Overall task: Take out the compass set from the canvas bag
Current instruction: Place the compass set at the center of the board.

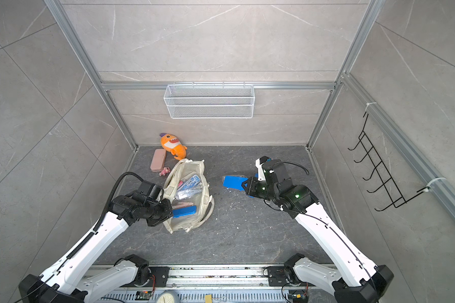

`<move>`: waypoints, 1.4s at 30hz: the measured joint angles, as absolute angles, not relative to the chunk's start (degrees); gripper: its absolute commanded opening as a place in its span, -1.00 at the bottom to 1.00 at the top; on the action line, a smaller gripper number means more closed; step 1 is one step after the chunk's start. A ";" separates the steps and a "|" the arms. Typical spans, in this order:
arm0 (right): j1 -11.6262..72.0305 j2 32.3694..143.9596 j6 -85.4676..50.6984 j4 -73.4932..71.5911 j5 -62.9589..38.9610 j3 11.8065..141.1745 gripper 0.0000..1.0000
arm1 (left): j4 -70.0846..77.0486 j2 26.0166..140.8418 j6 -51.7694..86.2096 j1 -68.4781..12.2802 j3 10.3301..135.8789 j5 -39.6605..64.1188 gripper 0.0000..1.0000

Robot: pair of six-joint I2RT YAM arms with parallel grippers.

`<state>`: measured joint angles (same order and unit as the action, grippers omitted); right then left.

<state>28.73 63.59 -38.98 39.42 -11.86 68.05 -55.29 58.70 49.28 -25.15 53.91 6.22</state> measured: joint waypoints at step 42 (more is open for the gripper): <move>12.08 105.89 -31.97 20.53 -30.39 69.01 0.18 | -55.27 58.33 49.30 -25.15 53.89 6.37 -1.00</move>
